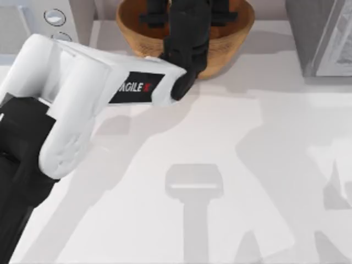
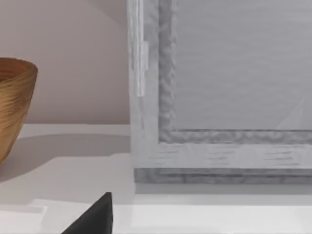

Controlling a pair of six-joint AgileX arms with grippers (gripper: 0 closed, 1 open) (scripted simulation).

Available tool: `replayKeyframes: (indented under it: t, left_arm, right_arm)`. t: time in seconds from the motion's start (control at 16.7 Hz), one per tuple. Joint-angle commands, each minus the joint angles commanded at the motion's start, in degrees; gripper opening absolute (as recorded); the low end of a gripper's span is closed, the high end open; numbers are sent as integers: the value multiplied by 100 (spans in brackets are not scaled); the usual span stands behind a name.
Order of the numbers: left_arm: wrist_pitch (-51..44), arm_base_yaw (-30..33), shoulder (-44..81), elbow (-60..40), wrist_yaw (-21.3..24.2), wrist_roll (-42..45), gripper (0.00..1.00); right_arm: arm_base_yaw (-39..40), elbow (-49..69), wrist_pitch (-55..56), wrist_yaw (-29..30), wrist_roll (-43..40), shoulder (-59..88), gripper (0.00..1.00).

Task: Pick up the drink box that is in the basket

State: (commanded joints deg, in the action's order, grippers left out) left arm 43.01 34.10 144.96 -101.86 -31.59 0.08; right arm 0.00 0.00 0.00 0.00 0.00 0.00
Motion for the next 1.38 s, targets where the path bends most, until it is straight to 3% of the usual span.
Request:
replayKeyframes:
  t: [0.54, 1.38]
  left_arm:
    - [-197, 57, -141, -93, 3, 4, 0]
    - [-2723, 59, -1103, -1717, -21, 10, 0]
  right_arm:
    - [0, 0, 0, 0, 0, 0, 100]
    - [0, 0, 0, 0, 0, 0, 100]
